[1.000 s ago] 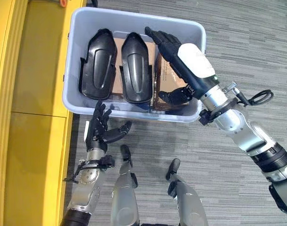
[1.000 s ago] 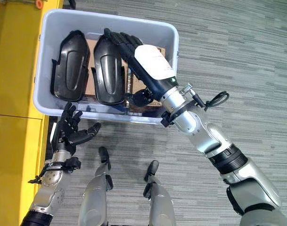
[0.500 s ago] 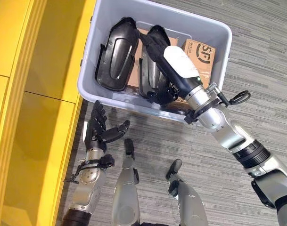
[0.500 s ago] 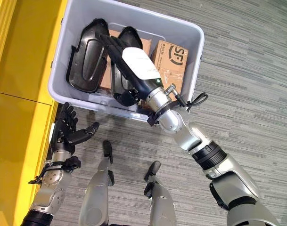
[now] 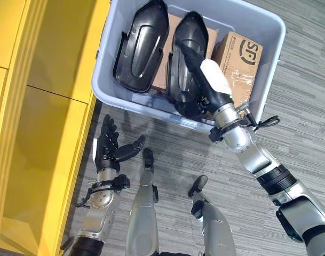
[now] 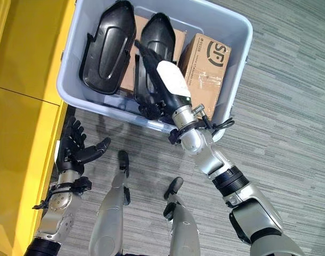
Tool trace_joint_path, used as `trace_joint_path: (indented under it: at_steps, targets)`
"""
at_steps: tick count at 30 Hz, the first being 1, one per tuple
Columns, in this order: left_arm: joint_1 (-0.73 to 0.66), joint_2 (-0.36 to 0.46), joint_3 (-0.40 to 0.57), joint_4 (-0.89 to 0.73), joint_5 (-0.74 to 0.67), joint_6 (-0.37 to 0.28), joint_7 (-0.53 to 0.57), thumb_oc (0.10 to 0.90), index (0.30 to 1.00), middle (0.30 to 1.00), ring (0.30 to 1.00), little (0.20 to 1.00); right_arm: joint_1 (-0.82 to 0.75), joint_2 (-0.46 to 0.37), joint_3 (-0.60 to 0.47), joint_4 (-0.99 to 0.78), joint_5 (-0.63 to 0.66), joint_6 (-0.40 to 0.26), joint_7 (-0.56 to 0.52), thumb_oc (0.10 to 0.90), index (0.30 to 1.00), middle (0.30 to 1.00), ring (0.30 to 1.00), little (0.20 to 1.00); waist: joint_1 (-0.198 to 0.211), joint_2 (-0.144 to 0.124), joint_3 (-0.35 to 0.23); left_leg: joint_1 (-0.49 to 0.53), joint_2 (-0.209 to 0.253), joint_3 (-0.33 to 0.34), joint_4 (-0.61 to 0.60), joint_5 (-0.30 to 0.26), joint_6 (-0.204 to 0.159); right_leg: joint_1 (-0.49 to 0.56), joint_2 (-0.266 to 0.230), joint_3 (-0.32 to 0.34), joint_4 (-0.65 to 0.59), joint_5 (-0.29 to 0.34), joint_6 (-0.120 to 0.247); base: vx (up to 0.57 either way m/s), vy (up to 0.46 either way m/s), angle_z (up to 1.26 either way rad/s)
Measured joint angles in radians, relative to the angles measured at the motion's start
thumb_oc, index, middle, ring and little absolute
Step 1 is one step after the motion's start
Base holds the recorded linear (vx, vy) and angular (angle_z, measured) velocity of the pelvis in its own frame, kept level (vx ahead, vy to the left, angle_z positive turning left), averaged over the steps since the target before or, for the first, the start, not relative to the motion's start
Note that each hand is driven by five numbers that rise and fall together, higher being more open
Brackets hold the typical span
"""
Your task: Move parts from the plastic box to the shelf.
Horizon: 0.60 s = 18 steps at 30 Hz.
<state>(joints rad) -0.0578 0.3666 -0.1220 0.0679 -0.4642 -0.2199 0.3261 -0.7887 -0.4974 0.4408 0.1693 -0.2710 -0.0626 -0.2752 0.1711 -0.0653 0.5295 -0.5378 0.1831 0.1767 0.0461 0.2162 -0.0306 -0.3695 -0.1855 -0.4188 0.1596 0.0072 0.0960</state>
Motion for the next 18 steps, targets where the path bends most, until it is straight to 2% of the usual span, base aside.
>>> trace_joint_path:
  at_steps: [14, 18]
  targets:
    - [-0.008, -0.001, -0.001, -0.003, 0.000, -0.002, 0.022, 0.900, 1.000, 1.000, 1.000, 1.000, -0.008, 0.006, -0.032, -0.085, -0.002, 0.002, -0.062, 0.900, 1.000, 1.000, 1.000, 1.000, -0.001, 0.000, 0.000, -0.058, -0.011, -0.014, -0.002, 0.001, 0.002, -0.046, -0.003, -0.004, -0.003, -0.004, 0.006, 0.01, 0.009, 0.03]
    - [-0.009, -0.001, -0.001, -0.010, 0.000, -0.002, 0.040, 0.900, 1.000, 1.000, 1.000, 1.000, -0.013, 0.030, -0.031, -0.085, -0.002, 0.003, -0.066, 0.900, 1.000, 1.000, 1.000, 1.000, -0.002, 0.000, 0.000, -0.089, -0.012, -0.017, -0.001, 0.002, 0.004, -0.077, -0.002, -0.005, 0.000, -0.004, 0.006, 0.00, 0.000, 0.00]
